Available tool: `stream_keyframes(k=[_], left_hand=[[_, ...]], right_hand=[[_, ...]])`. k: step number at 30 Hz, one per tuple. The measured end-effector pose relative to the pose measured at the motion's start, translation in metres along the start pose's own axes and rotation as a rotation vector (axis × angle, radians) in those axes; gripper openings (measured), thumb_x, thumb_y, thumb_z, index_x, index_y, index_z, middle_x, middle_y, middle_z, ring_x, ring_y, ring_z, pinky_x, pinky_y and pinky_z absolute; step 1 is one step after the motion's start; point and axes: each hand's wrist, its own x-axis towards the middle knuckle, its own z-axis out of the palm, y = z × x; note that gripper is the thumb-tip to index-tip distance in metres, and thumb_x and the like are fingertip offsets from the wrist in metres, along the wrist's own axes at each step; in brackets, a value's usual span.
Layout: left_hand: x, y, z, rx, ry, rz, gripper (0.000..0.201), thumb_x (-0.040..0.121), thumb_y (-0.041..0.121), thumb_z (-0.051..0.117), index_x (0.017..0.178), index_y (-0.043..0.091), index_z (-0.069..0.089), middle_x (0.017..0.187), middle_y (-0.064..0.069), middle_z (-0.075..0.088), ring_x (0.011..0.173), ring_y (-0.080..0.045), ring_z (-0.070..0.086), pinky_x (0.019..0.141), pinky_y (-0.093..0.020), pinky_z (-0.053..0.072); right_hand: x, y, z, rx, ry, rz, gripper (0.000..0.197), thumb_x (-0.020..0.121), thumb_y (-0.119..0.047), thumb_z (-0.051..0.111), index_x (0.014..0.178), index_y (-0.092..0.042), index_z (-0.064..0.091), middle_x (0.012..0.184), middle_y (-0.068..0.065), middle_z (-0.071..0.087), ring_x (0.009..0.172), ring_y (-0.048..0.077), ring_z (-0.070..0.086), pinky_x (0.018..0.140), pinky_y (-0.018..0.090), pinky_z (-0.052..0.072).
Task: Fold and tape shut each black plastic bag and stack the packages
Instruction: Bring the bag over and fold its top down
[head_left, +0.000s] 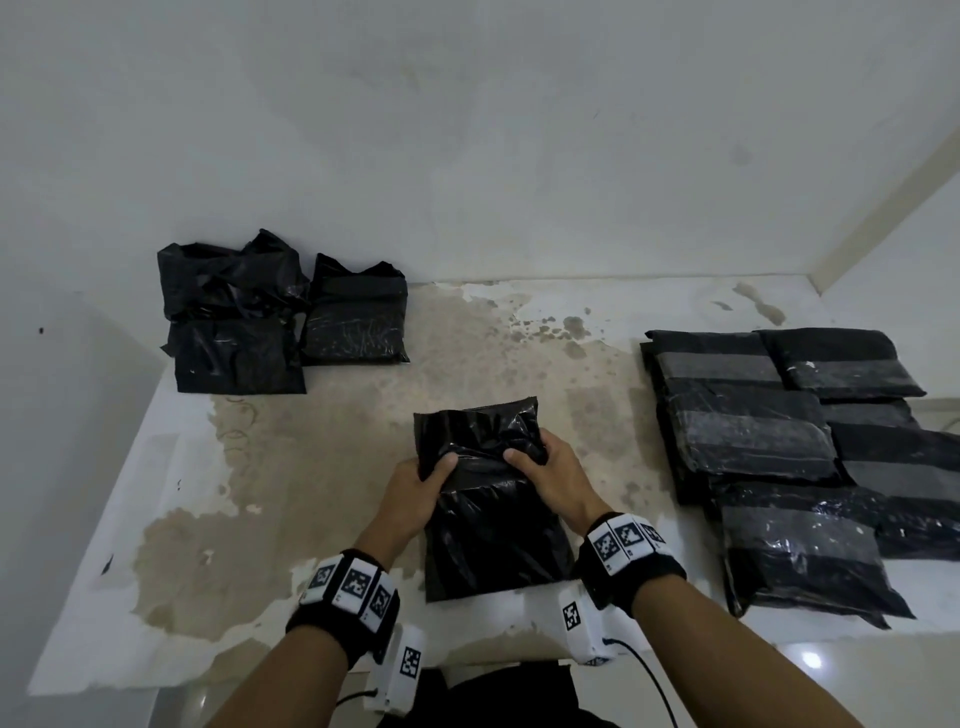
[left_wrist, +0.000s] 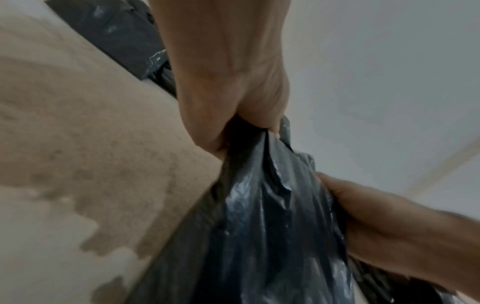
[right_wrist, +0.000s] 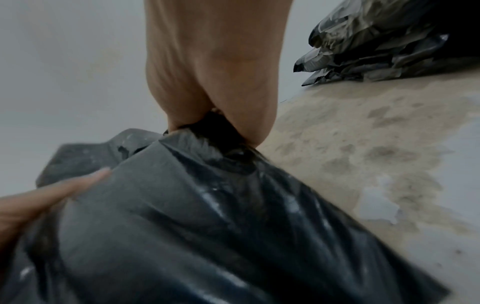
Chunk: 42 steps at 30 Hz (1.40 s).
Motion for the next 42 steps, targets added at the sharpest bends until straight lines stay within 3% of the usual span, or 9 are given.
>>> stream_keyframes(k=[7,11,13,19,26,29,32,37,42], left_hand=[[0.006,-0.009,0.017,-0.095,0.227,-0.019,0.026,0.105,0.028,0.052,0.100,0.010,0.071,0.093,-0.004,0.073,0.083,-0.017,0.069,0.060,-0.016,0.051],[0.009,-0.017,0.019,-0.184,0.367,-0.061,0.023,0.098,0.031,0.064,0.093,0.009,0.070,0.089,-0.008,0.072,0.087,-0.029,0.069,0.074,-0.039,0.055],[0.006,-0.020,0.020,-0.209,0.424,-0.068,0.032,0.096,0.038,0.066,0.093,0.006,0.069,0.084,-0.007,0.070,0.083,-0.027,0.067,0.070,-0.035,0.054],[-0.011,-0.032,0.025,-0.178,0.066,-0.197,0.036,0.091,0.052,0.067,0.104,0.019,0.074,0.094,0.001,0.078,0.089,-0.018,0.075,0.077,-0.029,0.059],[-0.015,-0.049,0.030,0.129,0.169,0.047,0.030,0.098,0.036,0.063,0.117,0.014,0.069,0.103,0.006,0.071,0.091,-0.007,0.064,0.068,-0.006,0.044],[-0.017,-0.053,0.036,0.106,0.175,0.064,0.031,0.098,0.036,0.063,0.119,0.014,0.069,0.103,0.006,0.072,0.097,-0.012,0.067,0.075,-0.017,0.049],[-0.020,-0.051,0.042,0.114,0.185,0.095,0.028,0.098,0.036,0.062,0.116,0.016,0.068,0.101,0.010,0.071,0.095,-0.005,0.066,0.074,-0.008,0.047],[-0.025,-0.052,0.040,0.123,0.164,0.111,0.028,0.101,0.038,0.056,0.122,0.022,0.064,0.106,0.013,0.068,0.095,0.008,0.060,0.075,-0.004,0.046],[-0.024,-0.057,0.040,0.140,0.151,0.081,0.031,0.105,0.041,0.045,0.121,0.021,0.061,0.103,0.011,0.066,0.093,-0.001,0.063,0.072,-0.010,0.048]], right_hand=[[-0.017,0.018,0.001,-0.162,0.037,-0.010,0.030,0.092,-0.020,0.075,0.120,-0.013,0.065,0.108,-0.004,0.072,0.097,0.001,0.066,0.081,0.012,0.049],[-0.030,0.026,0.003,-0.159,0.064,0.010,0.028,0.093,-0.018,0.073,0.120,-0.017,0.064,0.107,-0.008,0.070,0.096,-0.006,0.063,0.076,0.006,0.046],[-0.034,0.031,0.005,-0.147,0.106,0.000,0.024,0.095,-0.017,0.071,0.119,-0.017,0.064,0.106,-0.009,0.070,0.096,-0.005,0.065,0.077,0.008,0.047],[-0.040,0.039,0.002,-0.101,0.153,0.026,0.020,0.099,-0.022,0.065,0.118,-0.017,0.063,0.104,-0.014,0.069,0.092,-0.008,0.064,0.075,0.007,0.048],[-0.028,0.034,-0.017,-0.072,0.251,0.064,0.029,0.098,-0.026,0.066,0.072,-0.019,0.056,0.066,-0.011,0.057,0.065,0.008,0.052,0.068,0.029,0.045],[-0.022,0.034,-0.022,-0.033,0.314,0.071,0.029,0.095,-0.039,0.066,0.076,-0.018,0.059,0.072,0.006,0.065,0.070,0.014,0.058,0.074,0.041,0.055],[-0.020,0.044,-0.018,-0.010,0.321,0.101,0.034,0.087,-0.058,0.055,0.084,-0.025,0.061,0.085,0.015,0.069,0.077,0.024,0.063,0.081,0.053,0.057],[-0.018,0.031,-0.016,0.078,0.240,0.164,0.032,0.103,-0.032,0.057,0.094,-0.003,0.068,0.087,0.010,0.072,0.081,0.017,0.066,0.077,0.030,0.056],[-0.010,0.033,-0.017,-0.155,0.363,0.017,0.030,0.104,-0.026,0.056,0.087,-0.006,0.072,0.082,0.004,0.071,0.073,0.004,0.060,0.069,0.019,0.047]])
